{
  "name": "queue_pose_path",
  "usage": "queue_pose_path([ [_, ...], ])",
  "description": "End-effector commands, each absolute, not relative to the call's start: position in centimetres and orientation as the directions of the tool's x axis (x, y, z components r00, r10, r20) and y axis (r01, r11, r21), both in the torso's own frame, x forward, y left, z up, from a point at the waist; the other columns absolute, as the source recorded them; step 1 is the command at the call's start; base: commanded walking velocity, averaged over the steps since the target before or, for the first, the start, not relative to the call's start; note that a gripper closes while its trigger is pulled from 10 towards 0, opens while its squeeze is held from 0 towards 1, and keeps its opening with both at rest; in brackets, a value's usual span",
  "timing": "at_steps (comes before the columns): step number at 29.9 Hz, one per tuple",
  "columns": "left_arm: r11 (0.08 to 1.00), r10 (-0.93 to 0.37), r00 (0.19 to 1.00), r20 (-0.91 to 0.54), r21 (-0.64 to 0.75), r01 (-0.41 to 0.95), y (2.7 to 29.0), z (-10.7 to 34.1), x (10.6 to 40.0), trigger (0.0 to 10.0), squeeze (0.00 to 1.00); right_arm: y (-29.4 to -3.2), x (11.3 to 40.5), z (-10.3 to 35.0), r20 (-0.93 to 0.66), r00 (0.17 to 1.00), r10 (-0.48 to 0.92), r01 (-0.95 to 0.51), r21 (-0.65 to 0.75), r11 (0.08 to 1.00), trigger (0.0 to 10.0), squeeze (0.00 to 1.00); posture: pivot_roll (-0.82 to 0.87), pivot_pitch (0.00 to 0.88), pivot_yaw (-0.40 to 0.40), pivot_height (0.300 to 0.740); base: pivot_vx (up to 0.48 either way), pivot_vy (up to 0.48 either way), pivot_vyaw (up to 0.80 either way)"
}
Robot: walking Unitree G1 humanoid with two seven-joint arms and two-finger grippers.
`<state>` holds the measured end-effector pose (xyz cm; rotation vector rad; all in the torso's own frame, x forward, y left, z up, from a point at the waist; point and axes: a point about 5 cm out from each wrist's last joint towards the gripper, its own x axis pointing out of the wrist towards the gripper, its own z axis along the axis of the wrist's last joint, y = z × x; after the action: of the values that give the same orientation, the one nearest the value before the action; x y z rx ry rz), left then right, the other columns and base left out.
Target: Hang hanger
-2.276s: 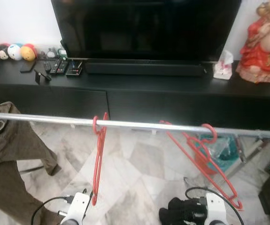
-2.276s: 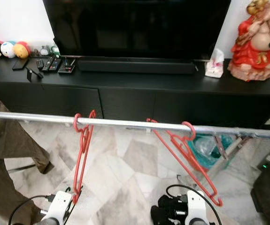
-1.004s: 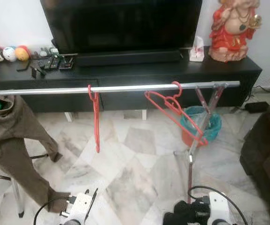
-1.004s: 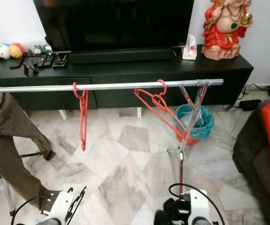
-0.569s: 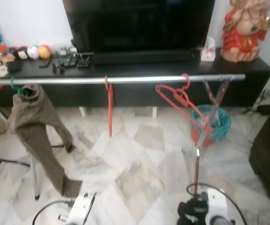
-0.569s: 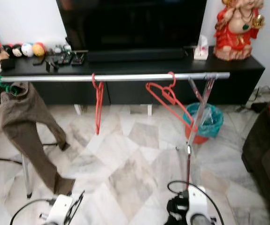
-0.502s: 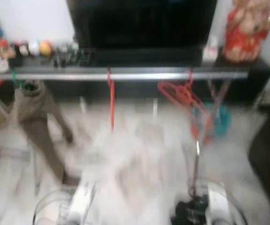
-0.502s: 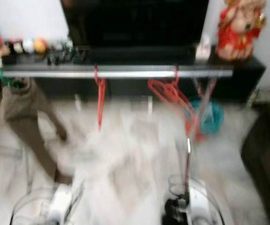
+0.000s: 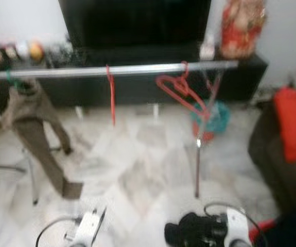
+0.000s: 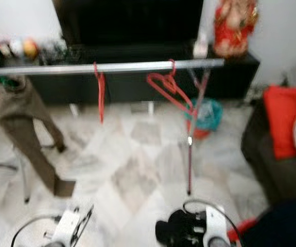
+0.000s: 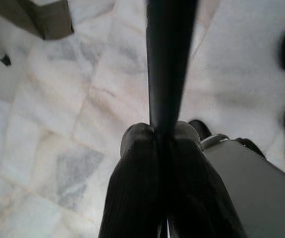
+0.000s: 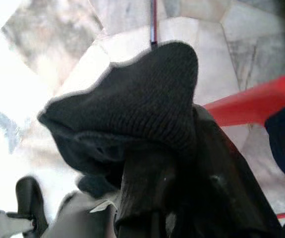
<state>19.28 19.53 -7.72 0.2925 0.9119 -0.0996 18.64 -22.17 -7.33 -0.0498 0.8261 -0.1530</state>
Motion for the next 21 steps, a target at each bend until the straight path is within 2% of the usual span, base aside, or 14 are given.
queue_pose_path([
  [1,0.954,0.040,0.604,-0.796,0.210,0.213,19.53,-7.86,19.04,10.0,0.00,-22.32,19.45,-6.84,-0.707,0.690,-0.158,0.117,-0.107,0.987,10.0,0.00,-0.06,0.001,0.026,0.740,-0.285,0.000,0.00],
  [7,0.954,0.043,0.600,-0.799,0.211,0.213,19.59,-7.91,18.93,10.0,0.00,-22.18,19.47,-6.87,-0.708,0.690,-0.153,0.112,-0.104,0.988,10.0,0.00,-0.06,0.004,0.027,0.740,-0.284,0.000,0.00],
  [21,0.954,0.044,0.619,-0.784,0.217,0.208,19.59,-7.67,19.34,10.0,0.00,-22.06,19.60,-6.81,-0.704,0.695,-0.142,0.095,-0.106,0.990,10.0,0.00,-0.06,0.008,0.031,0.740,0.000,0.000,0.00],
])
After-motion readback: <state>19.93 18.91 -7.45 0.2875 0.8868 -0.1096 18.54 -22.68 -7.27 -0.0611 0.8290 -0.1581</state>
